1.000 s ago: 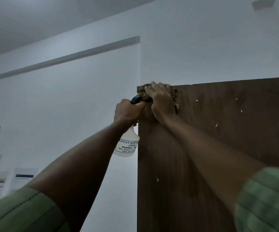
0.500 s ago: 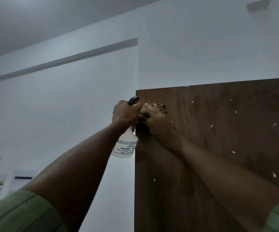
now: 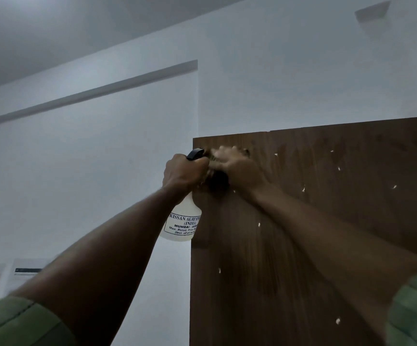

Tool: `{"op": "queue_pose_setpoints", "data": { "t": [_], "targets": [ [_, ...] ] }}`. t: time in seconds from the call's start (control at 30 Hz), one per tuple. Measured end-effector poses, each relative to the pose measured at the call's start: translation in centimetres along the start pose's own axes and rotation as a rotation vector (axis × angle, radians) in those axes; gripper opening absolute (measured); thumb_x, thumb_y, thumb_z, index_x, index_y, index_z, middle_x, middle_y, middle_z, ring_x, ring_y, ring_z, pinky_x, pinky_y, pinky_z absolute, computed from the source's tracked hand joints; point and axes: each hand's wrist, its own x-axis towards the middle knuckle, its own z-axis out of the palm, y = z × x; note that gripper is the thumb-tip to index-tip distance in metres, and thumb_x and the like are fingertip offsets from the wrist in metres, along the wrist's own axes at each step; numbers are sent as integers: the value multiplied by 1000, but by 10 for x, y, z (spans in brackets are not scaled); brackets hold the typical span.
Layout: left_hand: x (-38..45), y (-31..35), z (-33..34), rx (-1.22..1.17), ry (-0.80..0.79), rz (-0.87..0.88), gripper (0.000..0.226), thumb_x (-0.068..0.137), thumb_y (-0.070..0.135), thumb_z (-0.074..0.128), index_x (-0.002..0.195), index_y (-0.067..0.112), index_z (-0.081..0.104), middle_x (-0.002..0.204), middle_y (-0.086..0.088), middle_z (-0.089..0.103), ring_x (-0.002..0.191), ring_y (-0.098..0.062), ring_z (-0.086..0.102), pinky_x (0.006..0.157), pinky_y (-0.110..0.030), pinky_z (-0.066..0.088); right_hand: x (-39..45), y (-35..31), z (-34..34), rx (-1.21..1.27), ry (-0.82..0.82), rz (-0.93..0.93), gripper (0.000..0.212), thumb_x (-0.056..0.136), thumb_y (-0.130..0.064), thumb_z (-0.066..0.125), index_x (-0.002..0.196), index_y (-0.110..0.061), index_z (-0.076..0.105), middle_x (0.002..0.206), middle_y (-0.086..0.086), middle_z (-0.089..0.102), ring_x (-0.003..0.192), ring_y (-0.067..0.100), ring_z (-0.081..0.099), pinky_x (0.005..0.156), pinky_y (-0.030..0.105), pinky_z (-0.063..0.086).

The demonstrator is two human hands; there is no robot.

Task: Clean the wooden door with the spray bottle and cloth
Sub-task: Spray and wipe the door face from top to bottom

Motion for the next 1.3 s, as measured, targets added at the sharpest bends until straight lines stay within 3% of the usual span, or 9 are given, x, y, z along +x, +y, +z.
{"op": "queue_pose_setpoints", "data": {
  "t": [0.13,0.27,0.33,0.5,0.67,0.83,0.97,1.13,1.3],
  "targets": [
    [0,2,7,-10,-1,10,48,65,54,62,87,14,78,84,-9,78,69,-26,72,67,-45,63,34,11,-14,-58,30,327,43,104,-10,43,143,-17,61,150,16,52,139,39,42,115,43,33],
    [-2,1,13,-2,-4,2,42,74,50,67,93,15,78,86,-7,76,81,-26,74,69,-40,59,-26,-10,7,16,107,-55,37,86,1,62,119,-10,75,129,22,67,119,47,63,102,57,50],
    [-2,-1,19,26,-6,4,33,86,44,70,95,13,77,89,-7,74,79,-23,69,66,-35,52,-31,3,2,23,2,-140,41,91,2,64,127,-15,73,140,20,61,131,45,56,112,57,42],
    [-12,13,38,36,-40,34,37,80,49,65,94,17,77,88,-7,76,73,-21,70,63,-35,54,20,29,-16,-20,54,306,45,108,-15,37,152,-15,51,162,14,38,152,32,26,126,41,16],
    [-13,19,44,36,-29,29,31,87,45,68,94,16,76,87,-7,75,81,-25,73,69,-37,56,-54,-8,-13,37,142,76,50,65,4,91,112,-7,77,123,27,69,111,54,66,92,63,51],
    [-10,38,48,78,-31,53,45,73,57,64,93,20,79,85,-4,77,78,-24,74,70,-39,61,-14,59,-33,-13,43,165,43,105,-11,43,143,-21,62,157,17,45,147,38,36,121,42,28],
    [-13,39,61,74,-46,55,30,84,46,69,84,18,78,81,-6,78,70,-21,73,67,-37,60,-9,57,-27,29,77,325,45,105,-2,46,145,-16,58,157,17,44,149,38,35,124,46,24],
    [-26,45,81,96,-81,43,32,91,46,68,92,15,76,85,-6,78,73,-22,74,71,-39,61,-83,40,-9,81,39,113,38,86,2,69,123,-6,72,134,23,65,126,47,60,111,56,38],
    [-34,71,103,51,-70,64,37,78,52,67,91,19,78,86,-6,79,80,-27,78,77,-47,65,-24,113,-52,79,57,383,45,106,-10,40,146,-21,58,154,14,48,142,35,39,115,39,31]
  ]
}}
